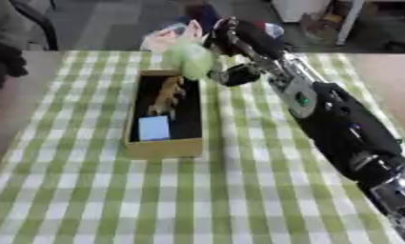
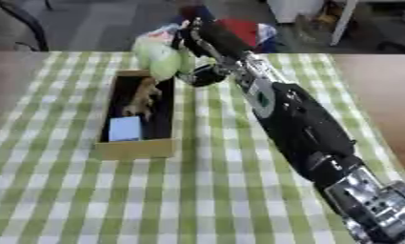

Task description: Pick up objects on the table and place them in the box.

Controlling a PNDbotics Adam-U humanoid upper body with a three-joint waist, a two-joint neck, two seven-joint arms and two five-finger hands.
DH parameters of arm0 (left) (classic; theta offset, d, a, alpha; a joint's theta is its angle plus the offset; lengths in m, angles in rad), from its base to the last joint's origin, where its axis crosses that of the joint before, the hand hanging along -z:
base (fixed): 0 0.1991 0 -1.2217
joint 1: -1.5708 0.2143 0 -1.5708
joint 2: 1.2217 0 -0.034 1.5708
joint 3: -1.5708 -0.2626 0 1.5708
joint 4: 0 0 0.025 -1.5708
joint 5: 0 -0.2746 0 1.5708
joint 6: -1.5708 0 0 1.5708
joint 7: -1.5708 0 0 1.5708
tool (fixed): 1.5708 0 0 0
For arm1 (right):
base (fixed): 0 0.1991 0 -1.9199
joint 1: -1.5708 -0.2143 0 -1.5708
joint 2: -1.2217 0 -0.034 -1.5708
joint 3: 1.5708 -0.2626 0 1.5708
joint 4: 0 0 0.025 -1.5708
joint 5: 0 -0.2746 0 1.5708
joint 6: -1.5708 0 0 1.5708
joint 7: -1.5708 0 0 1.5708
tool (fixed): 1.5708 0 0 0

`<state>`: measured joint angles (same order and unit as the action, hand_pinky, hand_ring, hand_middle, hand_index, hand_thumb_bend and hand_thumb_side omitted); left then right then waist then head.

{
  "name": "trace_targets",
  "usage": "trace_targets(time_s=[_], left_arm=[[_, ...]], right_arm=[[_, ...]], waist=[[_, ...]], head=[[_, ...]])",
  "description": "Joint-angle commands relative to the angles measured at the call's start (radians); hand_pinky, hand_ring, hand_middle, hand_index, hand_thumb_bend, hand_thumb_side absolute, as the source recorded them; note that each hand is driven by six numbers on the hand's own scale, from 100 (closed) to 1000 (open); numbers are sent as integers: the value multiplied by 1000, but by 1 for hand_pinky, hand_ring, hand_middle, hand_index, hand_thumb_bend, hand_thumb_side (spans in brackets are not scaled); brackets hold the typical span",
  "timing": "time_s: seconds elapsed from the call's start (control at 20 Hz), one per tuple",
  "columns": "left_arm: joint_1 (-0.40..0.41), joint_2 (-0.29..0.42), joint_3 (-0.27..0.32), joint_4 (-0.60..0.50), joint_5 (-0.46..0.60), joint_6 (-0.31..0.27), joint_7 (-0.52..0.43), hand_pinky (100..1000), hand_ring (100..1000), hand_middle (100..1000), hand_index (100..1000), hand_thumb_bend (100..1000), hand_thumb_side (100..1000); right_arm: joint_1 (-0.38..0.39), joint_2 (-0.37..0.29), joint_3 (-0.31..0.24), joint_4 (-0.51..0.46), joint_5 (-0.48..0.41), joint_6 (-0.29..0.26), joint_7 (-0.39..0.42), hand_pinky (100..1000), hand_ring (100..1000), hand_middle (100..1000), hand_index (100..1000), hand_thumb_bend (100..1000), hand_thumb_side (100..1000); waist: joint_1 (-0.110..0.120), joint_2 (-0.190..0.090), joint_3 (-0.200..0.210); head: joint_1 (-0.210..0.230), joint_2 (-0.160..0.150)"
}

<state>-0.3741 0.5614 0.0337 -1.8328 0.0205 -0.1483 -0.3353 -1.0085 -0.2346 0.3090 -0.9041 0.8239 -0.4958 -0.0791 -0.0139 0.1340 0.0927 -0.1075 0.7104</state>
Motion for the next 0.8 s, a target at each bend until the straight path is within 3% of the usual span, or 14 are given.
trace_targets(time_s=[0.05,0.35,0.5,0.55,0.8], left_arm=[[-20,9,1,-17,13,1,-6,684,643,619,753,146,626],[-26,2,-2,-16,16,3,-13,684,644,619,753,145,630],[-27,1,-1,-15,17,5,-14,684,644,619,753,145,631],[-27,0,-1,-15,17,5,-14,684,644,619,753,145,632],[-26,0,1,-15,16,6,-13,684,644,619,753,145,632]], right_arm=[[-25,30,-5,30,58,-23,-5,557,585,211,355,231,100],[-17,75,-5,81,162,-69,7,584,618,294,454,241,100],[-13,81,4,86,204,-104,39,612,653,387,590,371,100],[-13,82,6,84,215,-115,50,621,666,427,644,426,181],[-15,72,5,69,230,-136,95,669,744,618,822,473,450]], waist=[[6,-15,5],[4,-13,11],[2,-11,10],[2,-10,9],[1,-11,5]], head=[[-7,-12],[-10,-14],[-9,-17],[-8,-17],[-3,-20]])
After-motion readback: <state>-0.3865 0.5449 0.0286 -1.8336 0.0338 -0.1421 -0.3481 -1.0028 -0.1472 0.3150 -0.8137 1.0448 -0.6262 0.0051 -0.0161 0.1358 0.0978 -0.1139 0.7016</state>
